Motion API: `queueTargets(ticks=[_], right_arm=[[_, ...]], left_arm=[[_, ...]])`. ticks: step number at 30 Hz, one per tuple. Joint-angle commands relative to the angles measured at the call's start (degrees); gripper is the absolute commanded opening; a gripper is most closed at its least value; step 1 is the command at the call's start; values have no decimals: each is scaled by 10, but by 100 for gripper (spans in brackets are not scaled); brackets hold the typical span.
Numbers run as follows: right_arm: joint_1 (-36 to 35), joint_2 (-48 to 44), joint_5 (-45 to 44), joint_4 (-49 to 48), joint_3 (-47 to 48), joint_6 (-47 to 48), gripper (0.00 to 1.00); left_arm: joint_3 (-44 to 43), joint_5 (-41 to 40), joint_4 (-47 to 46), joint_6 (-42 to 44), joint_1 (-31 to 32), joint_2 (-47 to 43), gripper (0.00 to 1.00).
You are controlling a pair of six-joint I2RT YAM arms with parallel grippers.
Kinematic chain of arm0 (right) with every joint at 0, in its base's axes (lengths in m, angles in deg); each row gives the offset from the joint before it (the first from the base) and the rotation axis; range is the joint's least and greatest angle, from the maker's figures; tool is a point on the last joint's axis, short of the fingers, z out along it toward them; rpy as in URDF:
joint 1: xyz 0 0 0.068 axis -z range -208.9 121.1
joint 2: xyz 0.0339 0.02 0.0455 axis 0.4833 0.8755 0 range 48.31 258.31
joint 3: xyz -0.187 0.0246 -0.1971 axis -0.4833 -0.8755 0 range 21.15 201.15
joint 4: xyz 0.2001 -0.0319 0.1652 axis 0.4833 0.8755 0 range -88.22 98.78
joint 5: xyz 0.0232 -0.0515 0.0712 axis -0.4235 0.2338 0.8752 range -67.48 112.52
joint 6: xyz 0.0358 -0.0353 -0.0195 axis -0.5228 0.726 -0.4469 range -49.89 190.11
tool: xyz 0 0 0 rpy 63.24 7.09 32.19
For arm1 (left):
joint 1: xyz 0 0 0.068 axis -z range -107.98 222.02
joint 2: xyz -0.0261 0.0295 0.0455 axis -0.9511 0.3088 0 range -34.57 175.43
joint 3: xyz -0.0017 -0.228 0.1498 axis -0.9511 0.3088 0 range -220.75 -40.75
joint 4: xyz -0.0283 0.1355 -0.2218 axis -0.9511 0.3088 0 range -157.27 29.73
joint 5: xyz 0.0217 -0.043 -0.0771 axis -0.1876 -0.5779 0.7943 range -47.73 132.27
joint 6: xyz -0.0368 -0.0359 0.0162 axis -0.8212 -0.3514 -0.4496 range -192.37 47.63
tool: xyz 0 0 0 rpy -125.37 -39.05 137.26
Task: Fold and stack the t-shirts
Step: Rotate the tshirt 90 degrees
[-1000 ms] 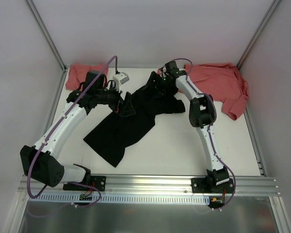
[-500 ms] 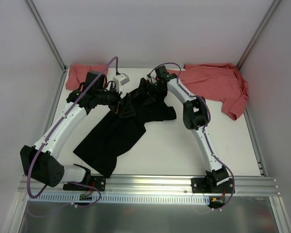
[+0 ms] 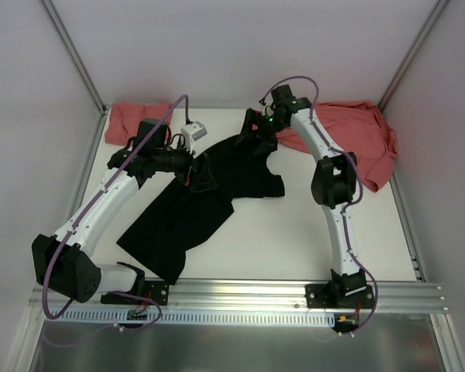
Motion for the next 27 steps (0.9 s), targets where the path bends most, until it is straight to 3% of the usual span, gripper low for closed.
queueTargets(ticks=[1, 4, 8, 15, 27], right_arm=[[-1, -135, -43, 56, -17, 39, 100], [-11, -180, -65, 63, -82, 50, 100], [-26, -250, -87, 54, -244, 56, 99], [-46, -273, -115, -24, -418, 41, 100], [-45, -185, -128, -25, -344, 52, 100]], left_arm=[[26, 28, -47, -15, 0, -34, 99], [41, 29, -56, -19, 0, -41, 99], [40, 27, -54, -17, 0, -39, 99], [22, 30, -34, -6, 0, -30, 99], [6, 13, 16, 19, 0, -43, 99]])
